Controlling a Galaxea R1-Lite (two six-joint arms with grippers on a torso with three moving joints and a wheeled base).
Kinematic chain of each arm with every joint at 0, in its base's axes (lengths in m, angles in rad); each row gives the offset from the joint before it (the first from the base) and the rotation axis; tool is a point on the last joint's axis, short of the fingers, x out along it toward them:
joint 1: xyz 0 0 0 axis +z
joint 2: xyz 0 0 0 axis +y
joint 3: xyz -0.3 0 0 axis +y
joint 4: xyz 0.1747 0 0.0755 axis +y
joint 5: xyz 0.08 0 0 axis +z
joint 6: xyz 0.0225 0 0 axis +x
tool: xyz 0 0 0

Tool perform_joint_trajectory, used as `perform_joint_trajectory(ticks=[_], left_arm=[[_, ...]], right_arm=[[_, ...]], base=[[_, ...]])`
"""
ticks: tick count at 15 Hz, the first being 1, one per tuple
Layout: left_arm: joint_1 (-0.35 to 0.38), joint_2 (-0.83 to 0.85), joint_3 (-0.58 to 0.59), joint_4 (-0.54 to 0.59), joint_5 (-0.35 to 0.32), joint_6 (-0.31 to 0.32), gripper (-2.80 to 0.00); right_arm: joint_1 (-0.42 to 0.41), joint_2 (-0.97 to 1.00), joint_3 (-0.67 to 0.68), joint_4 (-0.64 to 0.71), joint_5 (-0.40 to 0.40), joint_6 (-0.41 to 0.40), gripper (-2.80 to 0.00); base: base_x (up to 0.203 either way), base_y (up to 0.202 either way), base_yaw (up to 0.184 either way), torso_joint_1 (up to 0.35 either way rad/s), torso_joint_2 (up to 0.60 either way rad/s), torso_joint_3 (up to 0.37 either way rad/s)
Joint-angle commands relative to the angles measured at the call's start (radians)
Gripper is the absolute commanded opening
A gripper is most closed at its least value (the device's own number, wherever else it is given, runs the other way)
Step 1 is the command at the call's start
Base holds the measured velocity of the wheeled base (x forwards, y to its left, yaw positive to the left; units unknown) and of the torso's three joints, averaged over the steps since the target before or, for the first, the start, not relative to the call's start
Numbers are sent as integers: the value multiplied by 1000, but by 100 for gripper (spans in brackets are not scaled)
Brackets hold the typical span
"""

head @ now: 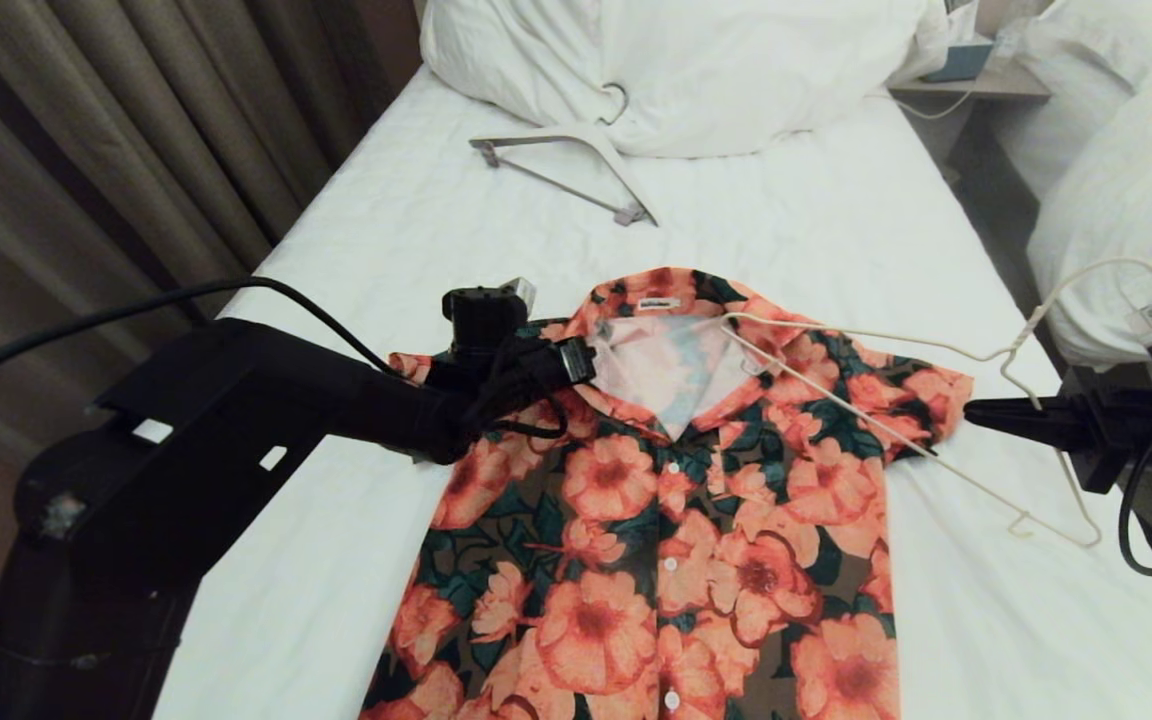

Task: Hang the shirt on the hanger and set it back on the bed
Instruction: Lift the shirt and hanger

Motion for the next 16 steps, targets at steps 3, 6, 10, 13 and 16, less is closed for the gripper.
perform_joint_trajectory(ticks=[3,6,10,13,16], left_arm=[[-9,-52,18,7,47,-2,-280],[-22,-161,47,63,70,0,-280],[-84,-305,78,202,107,58,-280],[-163,-373,70,266,174,90,-280],[-219,-439,69,330,232,136,-280]], right_arm=[[2,-4,3,17,7,-2,-280],[3,-8,12,39,7,-2,-280],[28,-75,21,138,5,-3,-280],[62,-110,29,185,7,-5,-280],[88,-115,29,185,8,-4,-280]], base=[[0,0,0,0,0,0],[0,0,0,0,0,0],[0,0,0,0,0,0],[0,0,0,0,0,0],[0,0,0,0,0,0]])
